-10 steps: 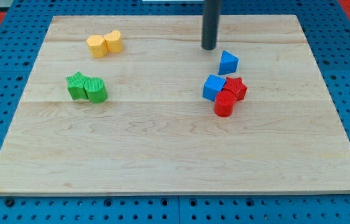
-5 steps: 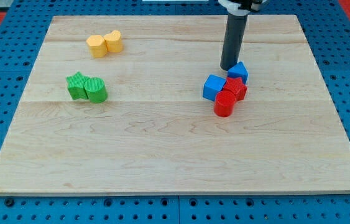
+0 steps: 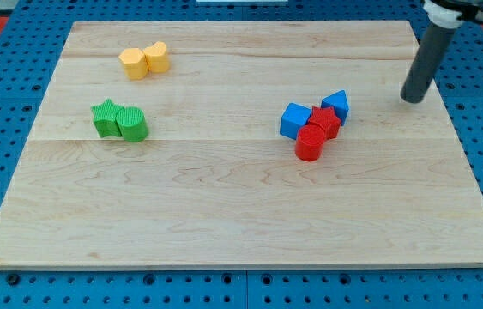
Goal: Move blue triangle above red star
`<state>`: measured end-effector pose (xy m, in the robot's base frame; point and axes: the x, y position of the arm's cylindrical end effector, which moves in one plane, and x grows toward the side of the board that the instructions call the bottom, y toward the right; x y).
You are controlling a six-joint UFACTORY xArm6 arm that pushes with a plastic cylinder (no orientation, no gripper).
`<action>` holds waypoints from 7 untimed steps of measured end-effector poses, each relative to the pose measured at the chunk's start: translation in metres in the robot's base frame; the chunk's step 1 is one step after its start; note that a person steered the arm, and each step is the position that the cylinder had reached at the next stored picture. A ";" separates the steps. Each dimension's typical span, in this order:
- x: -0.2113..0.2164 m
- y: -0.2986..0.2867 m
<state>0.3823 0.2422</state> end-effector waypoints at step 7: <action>-0.006 -0.102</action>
